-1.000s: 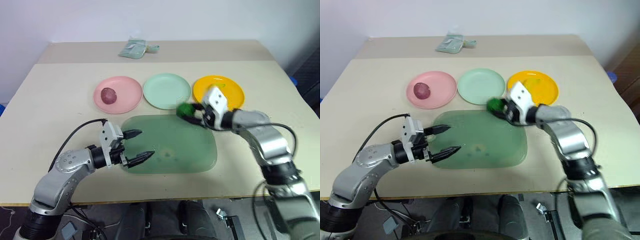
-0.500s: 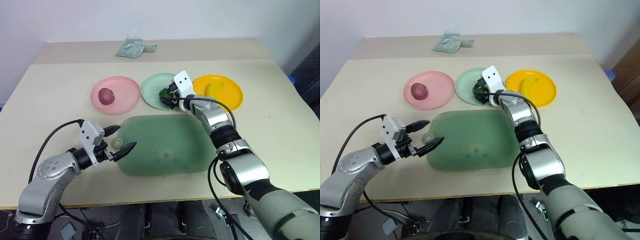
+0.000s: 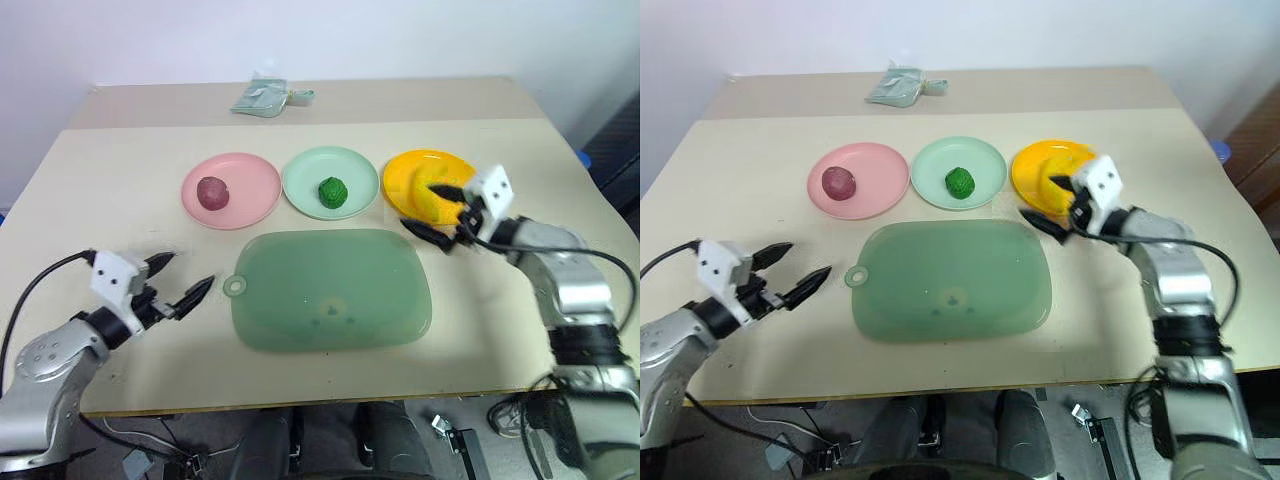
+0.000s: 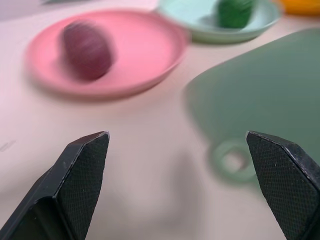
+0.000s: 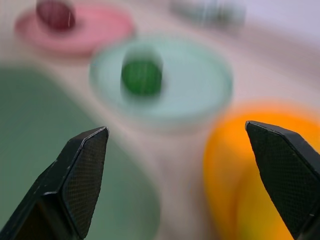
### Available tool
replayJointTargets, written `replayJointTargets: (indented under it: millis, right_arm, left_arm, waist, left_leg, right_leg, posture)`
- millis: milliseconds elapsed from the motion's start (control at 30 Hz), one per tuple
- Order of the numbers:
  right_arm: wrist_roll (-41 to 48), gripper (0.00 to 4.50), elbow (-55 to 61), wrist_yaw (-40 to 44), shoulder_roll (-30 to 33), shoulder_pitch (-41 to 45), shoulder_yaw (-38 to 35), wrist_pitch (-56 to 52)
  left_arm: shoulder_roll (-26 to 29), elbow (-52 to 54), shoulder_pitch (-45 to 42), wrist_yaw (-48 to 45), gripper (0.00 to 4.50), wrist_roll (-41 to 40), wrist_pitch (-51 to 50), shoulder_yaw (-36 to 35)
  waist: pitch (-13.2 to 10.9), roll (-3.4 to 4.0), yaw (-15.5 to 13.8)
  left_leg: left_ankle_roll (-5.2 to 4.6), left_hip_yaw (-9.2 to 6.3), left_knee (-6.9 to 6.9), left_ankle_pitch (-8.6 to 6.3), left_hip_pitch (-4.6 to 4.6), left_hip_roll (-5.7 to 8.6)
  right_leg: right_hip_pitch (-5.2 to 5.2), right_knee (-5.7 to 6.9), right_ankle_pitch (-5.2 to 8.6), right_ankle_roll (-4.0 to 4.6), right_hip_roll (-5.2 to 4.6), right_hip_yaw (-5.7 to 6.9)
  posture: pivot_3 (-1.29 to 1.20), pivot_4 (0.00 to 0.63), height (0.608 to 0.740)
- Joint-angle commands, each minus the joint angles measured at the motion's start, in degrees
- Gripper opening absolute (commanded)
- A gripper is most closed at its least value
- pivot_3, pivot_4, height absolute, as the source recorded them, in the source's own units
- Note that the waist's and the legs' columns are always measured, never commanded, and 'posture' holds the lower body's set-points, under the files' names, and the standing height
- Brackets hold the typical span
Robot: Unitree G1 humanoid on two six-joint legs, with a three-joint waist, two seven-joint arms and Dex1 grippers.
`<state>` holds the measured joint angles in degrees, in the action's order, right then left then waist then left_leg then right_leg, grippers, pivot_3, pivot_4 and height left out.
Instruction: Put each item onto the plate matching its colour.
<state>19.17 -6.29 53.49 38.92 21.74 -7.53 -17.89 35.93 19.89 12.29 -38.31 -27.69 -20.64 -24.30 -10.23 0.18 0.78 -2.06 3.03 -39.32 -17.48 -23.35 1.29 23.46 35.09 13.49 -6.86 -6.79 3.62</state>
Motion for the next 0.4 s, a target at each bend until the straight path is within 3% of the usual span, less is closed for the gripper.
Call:
replayJointTargets:
  millis: [33,400]
  right_arm:
    - [2.7,4.46,4.3,1.7,2.0,-1.4,-3.0,-0.1]
    - [1.3,4.46,0.7,3.2,1.2,1.0,0.0,1.7]
  left_arm:
    - [0.1,0.6,2.6,-0.4,4.5,0.1,1.8,-3.5]
    - [-2.6,6.2,7.8,2.5,4.5,-0.8,1.2,-4.3]
  waist:
    - [0.0,0.0,0.1]
    - [0.0,-0.02,-0.2]
  left_leg:
    - [0.0,0.04,0.0,0.0,0.05,0.0]
    - [-0.02,-0.02,-0.01,-0.04,0.07,0.0]
  right_leg:
    - [0.0,0.0,0.0,0.0,-0.01,-0.03]
    - [0.01,0.0,0.01,0.06,-0.28,-0.13]
  posture:
    - [0.0,0.15,0.74]
    - [0.0,0.15,0.74]
